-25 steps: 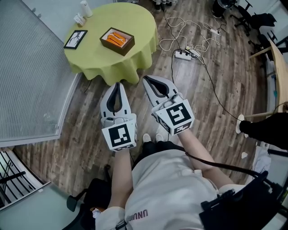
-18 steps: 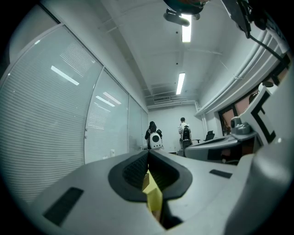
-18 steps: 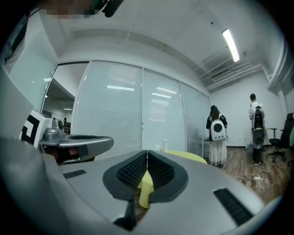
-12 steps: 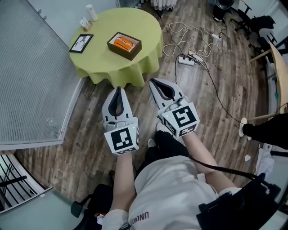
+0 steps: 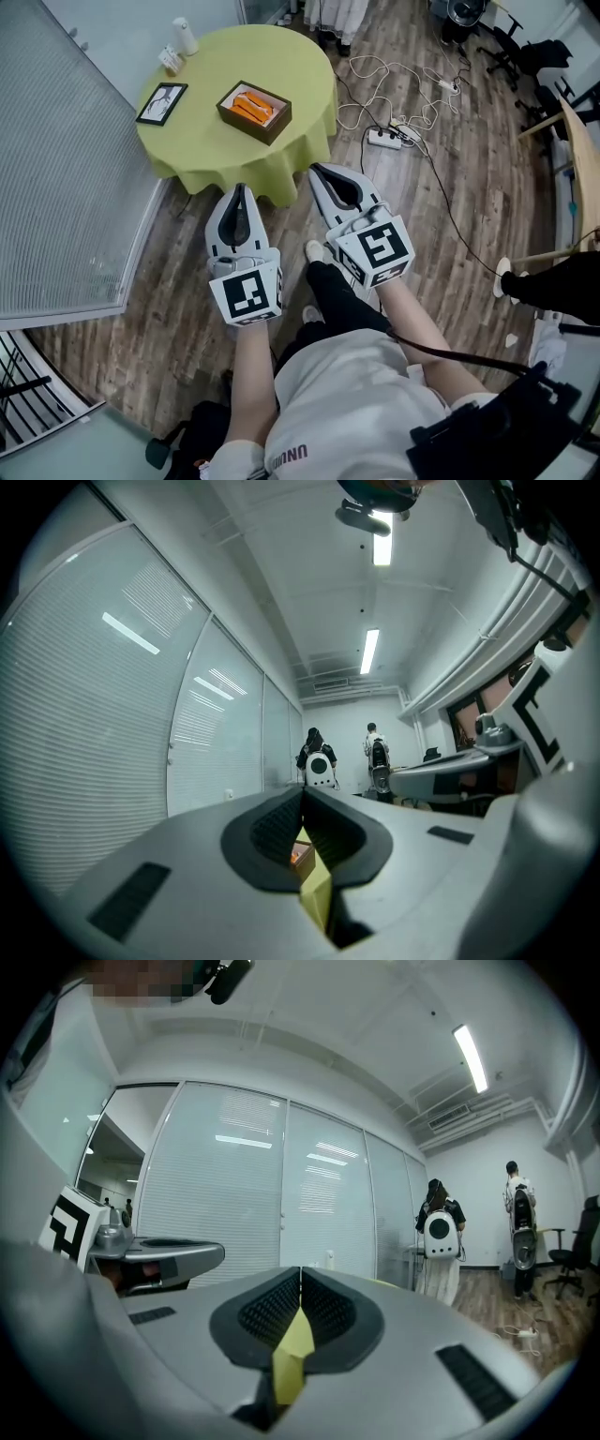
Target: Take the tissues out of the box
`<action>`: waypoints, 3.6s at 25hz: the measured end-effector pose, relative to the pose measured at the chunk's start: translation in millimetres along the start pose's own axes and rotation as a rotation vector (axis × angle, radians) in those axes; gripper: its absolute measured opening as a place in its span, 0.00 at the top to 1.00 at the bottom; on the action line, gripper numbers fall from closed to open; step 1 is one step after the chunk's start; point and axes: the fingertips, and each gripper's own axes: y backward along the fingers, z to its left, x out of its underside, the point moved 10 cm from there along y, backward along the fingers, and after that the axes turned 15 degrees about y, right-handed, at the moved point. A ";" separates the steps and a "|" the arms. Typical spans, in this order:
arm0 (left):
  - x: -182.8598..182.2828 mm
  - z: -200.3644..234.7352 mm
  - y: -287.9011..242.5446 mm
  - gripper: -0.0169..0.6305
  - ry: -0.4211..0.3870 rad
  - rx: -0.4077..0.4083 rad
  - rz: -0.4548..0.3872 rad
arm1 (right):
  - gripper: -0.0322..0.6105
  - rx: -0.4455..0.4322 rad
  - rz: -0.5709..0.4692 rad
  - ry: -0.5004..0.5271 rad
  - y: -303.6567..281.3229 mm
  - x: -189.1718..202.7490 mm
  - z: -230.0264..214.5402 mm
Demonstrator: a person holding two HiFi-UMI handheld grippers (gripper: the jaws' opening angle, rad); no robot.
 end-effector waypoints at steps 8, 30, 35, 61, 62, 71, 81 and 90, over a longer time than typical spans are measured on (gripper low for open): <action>12.7 16.9 -63.9 0.95 -0.020 -0.030 0.050 | 0.92 -0.032 -0.003 -0.057 -63.3 23.7 -33.1; 12.6 61.4 -196.5 0.95 -0.011 -0.189 0.082 | 0.92 -0.265 0.028 -0.099 -211.3 45.6 -104.2; 23.0 73.1 -211.3 0.95 -0.002 -0.195 0.116 | 0.92 -0.291 0.050 -0.099 -228.9 54.9 -105.7; 70.5 153.2 -310.4 0.95 0.068 -0.026 0.321 | 0.73 -0.287 0.364 -0.156 -327.9 106.8 -104.1; 72.8 154.5 -311.7 0.95 0.066 -0.024 0.328 | 0.72 -0.298 0.381 -0.155 -330.6 109.1 -103.3; 86.4 170.6 -316.8 0.95 0.127 -0.042 0.354 | 0.67 -0.370 0.522 -0.128 -355.0 125.7 -91.7; 93.6 169.6 -322.0 0.95 0.148 -0.005 0.391 | 0.67 -0.389 0.632 -0.089 -366.5 131.0 -80.7; 97.8 179.0 -327.9 0.95 0.166 -0.004 0.407 | 0.66 -0.430 0.720 -0.073 -377.3 137.0 -74.4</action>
